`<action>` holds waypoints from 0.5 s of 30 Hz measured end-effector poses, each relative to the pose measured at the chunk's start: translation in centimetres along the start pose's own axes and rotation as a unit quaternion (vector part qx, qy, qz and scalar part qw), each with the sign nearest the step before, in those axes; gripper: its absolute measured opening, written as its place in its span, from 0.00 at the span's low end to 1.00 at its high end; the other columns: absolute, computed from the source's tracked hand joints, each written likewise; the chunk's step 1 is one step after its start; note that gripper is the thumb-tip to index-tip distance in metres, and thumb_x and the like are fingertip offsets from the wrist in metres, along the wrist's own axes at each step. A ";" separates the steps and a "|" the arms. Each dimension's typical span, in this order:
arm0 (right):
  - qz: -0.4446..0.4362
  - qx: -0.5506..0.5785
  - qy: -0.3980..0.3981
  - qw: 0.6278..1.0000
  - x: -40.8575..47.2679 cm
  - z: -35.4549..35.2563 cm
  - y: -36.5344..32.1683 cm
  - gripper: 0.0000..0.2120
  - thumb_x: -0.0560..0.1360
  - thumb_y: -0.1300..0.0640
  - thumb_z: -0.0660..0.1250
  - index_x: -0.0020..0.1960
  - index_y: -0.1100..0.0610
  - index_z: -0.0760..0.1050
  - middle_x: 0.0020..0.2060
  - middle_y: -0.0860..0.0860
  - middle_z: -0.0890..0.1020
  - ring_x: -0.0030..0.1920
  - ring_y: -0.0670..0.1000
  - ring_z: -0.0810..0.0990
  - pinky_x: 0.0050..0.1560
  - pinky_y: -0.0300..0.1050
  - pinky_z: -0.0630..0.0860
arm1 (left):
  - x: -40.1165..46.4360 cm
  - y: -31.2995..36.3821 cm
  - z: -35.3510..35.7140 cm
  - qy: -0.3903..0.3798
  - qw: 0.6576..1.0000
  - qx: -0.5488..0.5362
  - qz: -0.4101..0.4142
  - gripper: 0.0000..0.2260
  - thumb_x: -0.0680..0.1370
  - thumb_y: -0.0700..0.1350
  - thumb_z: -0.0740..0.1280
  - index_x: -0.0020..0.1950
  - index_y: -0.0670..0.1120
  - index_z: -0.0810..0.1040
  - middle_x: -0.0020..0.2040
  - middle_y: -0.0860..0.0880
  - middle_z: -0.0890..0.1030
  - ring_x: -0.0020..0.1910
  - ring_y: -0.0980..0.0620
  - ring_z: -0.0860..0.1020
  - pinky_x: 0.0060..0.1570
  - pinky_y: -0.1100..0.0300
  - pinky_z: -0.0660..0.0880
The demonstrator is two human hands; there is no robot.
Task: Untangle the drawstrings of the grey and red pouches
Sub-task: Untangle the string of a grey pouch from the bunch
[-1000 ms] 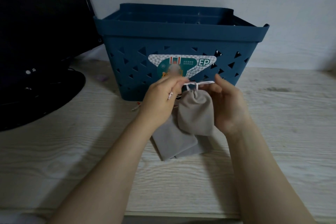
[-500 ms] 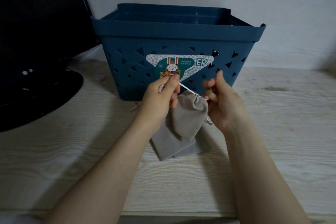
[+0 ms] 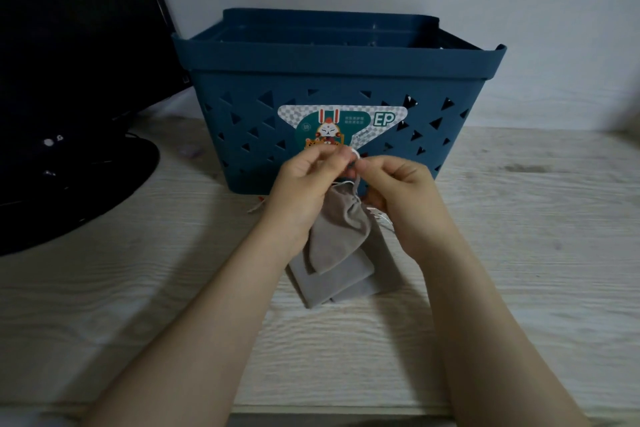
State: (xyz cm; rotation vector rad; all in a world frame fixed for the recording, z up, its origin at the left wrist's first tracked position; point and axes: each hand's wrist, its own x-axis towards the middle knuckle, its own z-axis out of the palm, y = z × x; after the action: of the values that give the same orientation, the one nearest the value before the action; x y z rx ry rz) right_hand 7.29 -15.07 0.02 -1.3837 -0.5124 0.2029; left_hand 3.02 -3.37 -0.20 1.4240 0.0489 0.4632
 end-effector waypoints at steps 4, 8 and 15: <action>0.016 0.066 0.022 0.997 0.1 -0.2 0.1 0.10 0.77 0.63 0.62 0.38 0.60 0.78 0.25 0.47 0.75 0.25 0.42 0.67 0.28 0.32 0.66 | 0.1 -0.9 0.1 -0.031 0.990 0.129 0.043 0.06 0.73 0.39 0.70 0.40 0.51 0.78 0.36 0.55 0.80 0.36 0.62 0.77 0.42 0.66 0.74; 0.025 0.041 0.045 0.998 0.2 0.1 0.4 0.11 0.78 0.61 0.61 0.38 0.59 0.78 0.28 0.52 0.72 0.26 0.44 0.65 0.29 0.35 0.63 | 0.2 -1.3 0.0 -0.037 0.981 0.180 0.062 0.10 0.75 0.39 0.68 0.36 0.51 0.79 0.32 0.55 0.79 0.35 0.61 0.76 0.41 0.67 0.72; 0.021 0.170 0.041 0.984 0.3 -0.4 -0.1 0.15 0.80 0.60 0.54 0.37 0.60 0.71 0.29 0.50 0.75 0.27 0.47 0.71 0.33 0.40 0.70 | 0.3 -0.4 0.2 -0.064 0.978 -0.117 -0.158 0.13 0.74 0.42 0.61 0.29 0.45 0.69 0.34 0.48 0.76 0.36 0.52 0.75 0.44 0.57 0.71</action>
State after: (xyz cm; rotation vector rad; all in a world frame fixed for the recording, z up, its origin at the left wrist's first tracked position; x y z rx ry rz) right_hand 7.74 -15.24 0.12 -1.0645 -0.3602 0.2530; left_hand 3.44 -3.50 -0.49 1.1846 0.1121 0.1085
